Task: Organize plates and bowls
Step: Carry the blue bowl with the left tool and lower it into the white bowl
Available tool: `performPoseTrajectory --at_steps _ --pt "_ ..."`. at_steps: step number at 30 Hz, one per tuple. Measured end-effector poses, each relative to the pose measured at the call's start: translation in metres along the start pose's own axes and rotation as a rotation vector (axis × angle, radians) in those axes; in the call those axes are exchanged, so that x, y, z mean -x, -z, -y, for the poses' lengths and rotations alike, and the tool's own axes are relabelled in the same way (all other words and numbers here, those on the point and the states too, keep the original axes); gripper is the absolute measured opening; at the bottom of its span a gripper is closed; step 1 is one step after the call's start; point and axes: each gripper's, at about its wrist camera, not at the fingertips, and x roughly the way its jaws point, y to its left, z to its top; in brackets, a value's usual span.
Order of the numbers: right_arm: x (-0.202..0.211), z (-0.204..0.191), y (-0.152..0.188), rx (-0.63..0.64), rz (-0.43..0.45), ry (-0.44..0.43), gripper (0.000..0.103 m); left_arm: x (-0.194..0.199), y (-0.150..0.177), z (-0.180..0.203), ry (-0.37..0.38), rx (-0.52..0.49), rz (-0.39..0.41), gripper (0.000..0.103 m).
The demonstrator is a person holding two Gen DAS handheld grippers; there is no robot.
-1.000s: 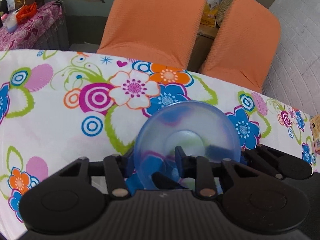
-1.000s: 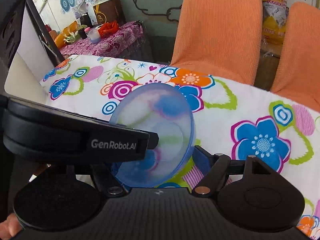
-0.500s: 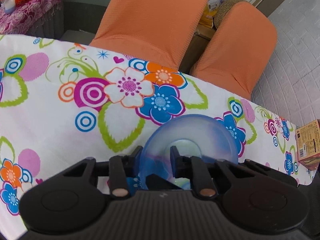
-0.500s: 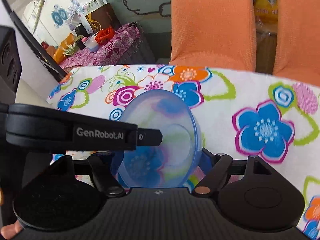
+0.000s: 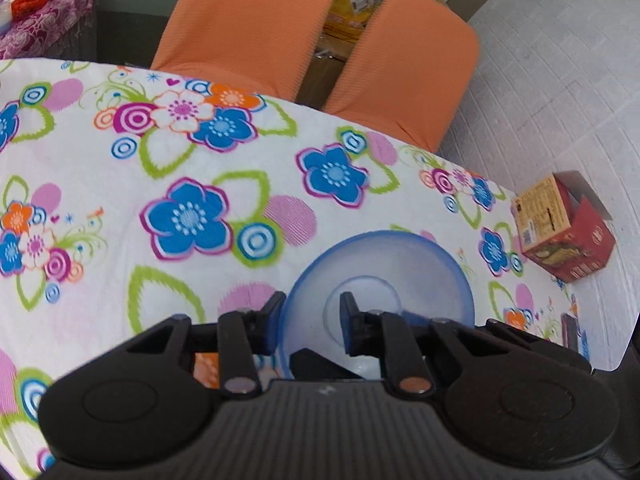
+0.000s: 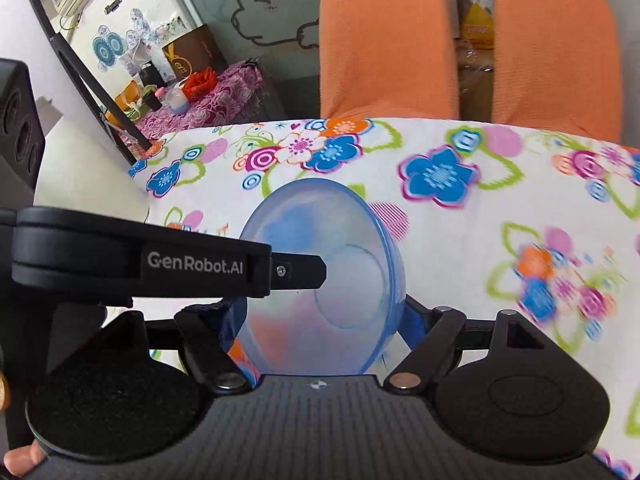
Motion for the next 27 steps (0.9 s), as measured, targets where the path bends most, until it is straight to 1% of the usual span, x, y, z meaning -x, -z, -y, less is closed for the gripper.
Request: performPoseTrajectory --at_steps 3,6,10,13,16,20,22,26,27 --pt "0.039 0.003 0.036 -0.010 0.019 0.038 0.065 0.012 0.037 0.028 0.028 -0.029 -0.004 0.015" --pt "0.069 0.010 0.073 -0.031 0.029 0.081 0.065 0.016 0.077 0.055 0.048 -0.067 -0.030 0.015" --pt "0.097 0.022 0.117 -0.074 0.037 0.121 0.065 0.016 0.127 0.087 0.052 -0.139 -0.061 0.015" --pt "0.111 0.028 0.142 -0.087 0.037 0.141 0.065 0.015 0.154 0.101 0.053 -0.176 -0.079 0.015" --pt "0.116 0.034 0.159 -0.104 0.034 0.144 0.065 0.012 0.172 0.106 0.054 -0.194 -0.089 0.015" --pt "0.114 0.041 0.174 -0.125 0.026 0.121 0.064 0.003 0.183 0.102 0.041 -0.193 -0.094 0.015" --pt "0.114 0.042 0.179 -0.124 0.035 0.134 0.063 0.001 0.184 0.099 0.026 -0.196 -0.085 0.016" --pt "0.123 0.046 0.182 -0.119 0.073 0.162 0.063 0.009 0.179 0.093 0.038 -0.194 -0.049 0.017" --pt "0.127 0.047 0.183 -0.113 0.088 0.179 0.063 0.013 0.177 0.092 0.041 -0.197 -0.031 0.019"
